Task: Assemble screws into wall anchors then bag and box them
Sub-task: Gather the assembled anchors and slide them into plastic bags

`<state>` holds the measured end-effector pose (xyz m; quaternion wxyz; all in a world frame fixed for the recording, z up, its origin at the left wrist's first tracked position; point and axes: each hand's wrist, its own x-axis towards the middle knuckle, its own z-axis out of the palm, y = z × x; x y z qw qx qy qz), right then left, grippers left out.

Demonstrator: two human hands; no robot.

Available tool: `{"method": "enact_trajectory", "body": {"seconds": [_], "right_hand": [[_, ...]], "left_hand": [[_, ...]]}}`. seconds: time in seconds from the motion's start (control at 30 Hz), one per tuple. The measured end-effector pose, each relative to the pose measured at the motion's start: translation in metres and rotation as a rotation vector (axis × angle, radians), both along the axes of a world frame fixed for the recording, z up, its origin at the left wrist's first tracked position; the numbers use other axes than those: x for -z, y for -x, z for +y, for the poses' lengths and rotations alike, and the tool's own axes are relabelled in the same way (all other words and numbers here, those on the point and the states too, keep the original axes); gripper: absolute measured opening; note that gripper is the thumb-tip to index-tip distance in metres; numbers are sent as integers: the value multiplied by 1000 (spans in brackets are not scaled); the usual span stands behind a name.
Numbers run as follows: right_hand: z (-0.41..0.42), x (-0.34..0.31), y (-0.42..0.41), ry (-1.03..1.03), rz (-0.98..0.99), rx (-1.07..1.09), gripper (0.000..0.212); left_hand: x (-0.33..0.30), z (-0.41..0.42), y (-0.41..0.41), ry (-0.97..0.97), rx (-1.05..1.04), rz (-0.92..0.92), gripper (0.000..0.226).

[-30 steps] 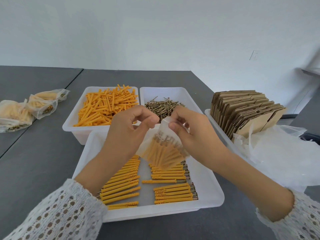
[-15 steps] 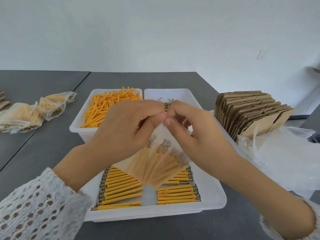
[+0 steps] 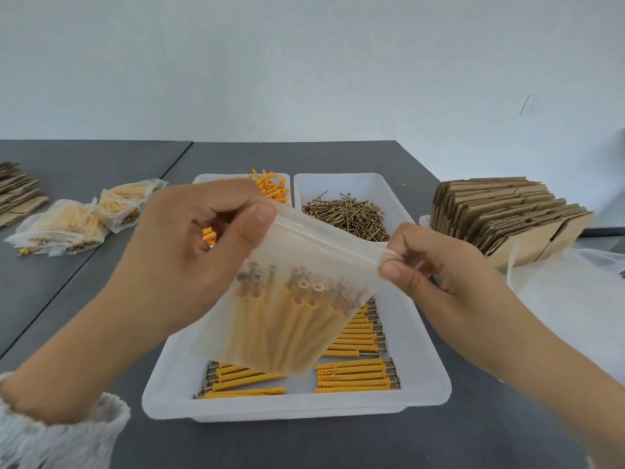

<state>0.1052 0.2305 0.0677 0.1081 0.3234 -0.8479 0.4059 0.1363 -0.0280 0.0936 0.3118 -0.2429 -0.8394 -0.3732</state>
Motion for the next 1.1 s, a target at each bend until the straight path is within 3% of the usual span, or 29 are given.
{"method": "enact_trajectory", "body": {"seconds": [0.17, 0.23, 0.37, 0.4, 0.5, 0.6, 0.67, 0.7, 0.77, 0.87, 0.97, 1.03, 1.1], "right_hand": [[8, 1, 2, 57, 49, -24, 19], [4, 6, 6, 221, -86, -145, 20], [-21, 22, 13, 399, -533, -374, 89], [-30, 27, 13, 433, -592, -387, 88], [-52, 35, 16, 681, -721, -285, 54], [-58, 40, 29, 911, -845, -141, 29], [-55, 40, 41, 991, -873, -17, 25], [-54, 39, 46, 1002, -851, 51, 25], [-49, 33, 56, 930, -759, 158, 26], [-36, 18, 58, 656, -642, 140, 24], [-2, 12, 42, 418, -479, 136, 39], [34, 17, 25, 348, -384, 255, 49], [74, 25, 5, 344, -339, 408, 57]], "left_hand": [[-1, 9, 5, -75, 66, -18, 37], [-5, 17, 11, -206, 93, -44, 36], [-20, 38, 34, -481, 137, -85, 37], [-22, 44, 40, -512, 128, -107, 38], [-18, 58, 62, -691, 39, -267, 40], [-6, 60, 81, -840, 38, -590, 38], [4, 57, 88, -780, 209, -856, 60], [11, 59, 90, -660, 260, -959, 68], [26, 69, 96, -473, 180, -1049, 79], [45, 83, 124, -548, -36, -911, 69], [50, 93, 160, -542, 21, -763, 51], [49, 99, 180, -471, 44, -673, 41], [50, 104, 198, -414, 45, -654, 46]]}}
